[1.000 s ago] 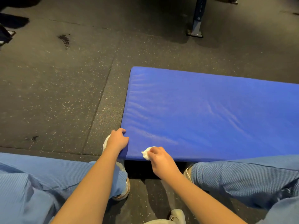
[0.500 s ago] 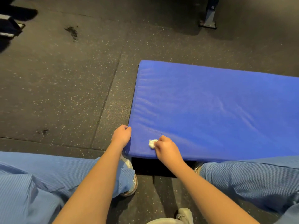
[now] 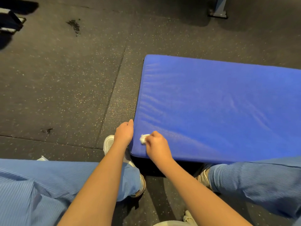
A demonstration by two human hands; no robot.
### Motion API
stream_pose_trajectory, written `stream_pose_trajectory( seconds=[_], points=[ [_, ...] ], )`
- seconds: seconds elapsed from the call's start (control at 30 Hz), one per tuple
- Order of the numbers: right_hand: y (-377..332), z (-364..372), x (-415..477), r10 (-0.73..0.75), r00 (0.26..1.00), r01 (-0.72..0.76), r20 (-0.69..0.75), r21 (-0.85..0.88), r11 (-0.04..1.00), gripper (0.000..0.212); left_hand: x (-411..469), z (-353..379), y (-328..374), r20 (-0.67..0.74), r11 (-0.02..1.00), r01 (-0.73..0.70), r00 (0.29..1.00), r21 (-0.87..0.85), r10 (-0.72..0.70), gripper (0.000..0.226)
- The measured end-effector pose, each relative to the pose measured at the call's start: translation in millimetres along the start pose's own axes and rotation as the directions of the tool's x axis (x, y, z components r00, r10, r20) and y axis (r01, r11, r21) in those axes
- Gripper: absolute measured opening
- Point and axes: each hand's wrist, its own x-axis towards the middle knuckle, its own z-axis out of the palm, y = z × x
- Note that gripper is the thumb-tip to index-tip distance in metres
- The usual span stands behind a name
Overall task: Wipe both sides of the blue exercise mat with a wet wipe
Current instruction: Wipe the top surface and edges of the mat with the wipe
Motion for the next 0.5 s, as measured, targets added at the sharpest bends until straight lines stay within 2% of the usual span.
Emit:
stream_pose_trajectory(
  seconds=[0.07,0.13,0.17,0.23,0.3,0.33,0.43,0.5],
  points=[
    [-16.6,5.8,-14.9,-0.236,0.966,0.231,0.111,0.05,0.972,0.018,1.5,1.5,0.9,-0.003,0.999,0.029,1.0,-0.021,-0.029,0.054],
    [-13.2,5.5,-19.6,-0.321,0.933,0.316,0.164,0.059,0.947,0.016,-1.7,1.7,3.6,0.005,0.996,0.07,0.998,-0.058,-0.07,0.056],
    [-7.6,3.3,-13.9,-0.289,0.948,0.284,0.133,0.054,0.957,0.016,-3.5,1.4,3.8,0.013,0.993,0.084,0.996,-0.089,-0.083,0.057],
    [4.0,-1.2,3.2,-0.092,0.996,0.092,0.018,0.029,0.995,0.02,-5.7,-1.5,3.7,0.038,0.975,0.104,0.994,-0.196,-0.099,0.057],
    [11.0,-7.4,13.3,0.083,0.994,-0.082,-0.076,0.011,0.997,0.024,-6.8,-4.3,1.7,0.065,0.944,0.131,0.991,-0.304,-0.116,0.054],
    [9.0,-8.9,11.4,0.078,0.995,-0.077,-0.062,0.019,0.997,0.023,-7.4,-5.0,1.0,0.072,0.936,0.132,0.991,-0.326,-0.115,0.051],
    [-2.9,-7.2,-10.7,-0.15,0.985,0.145,0.084,0.059,0.988,0.019,-12.6,-6.4,2.6,0.057,0.927,0.127,0.992,-0.353,-0.114,0.045],
    [0.8,-13.0,-13.8,-0.168,0.977,0.16,0.132,0.07,0.985,0.019,-15.1,-5.0,3.7,0.065,0.919,0.126,0.992,-0.372,-0.109,0.042]
  ],
)
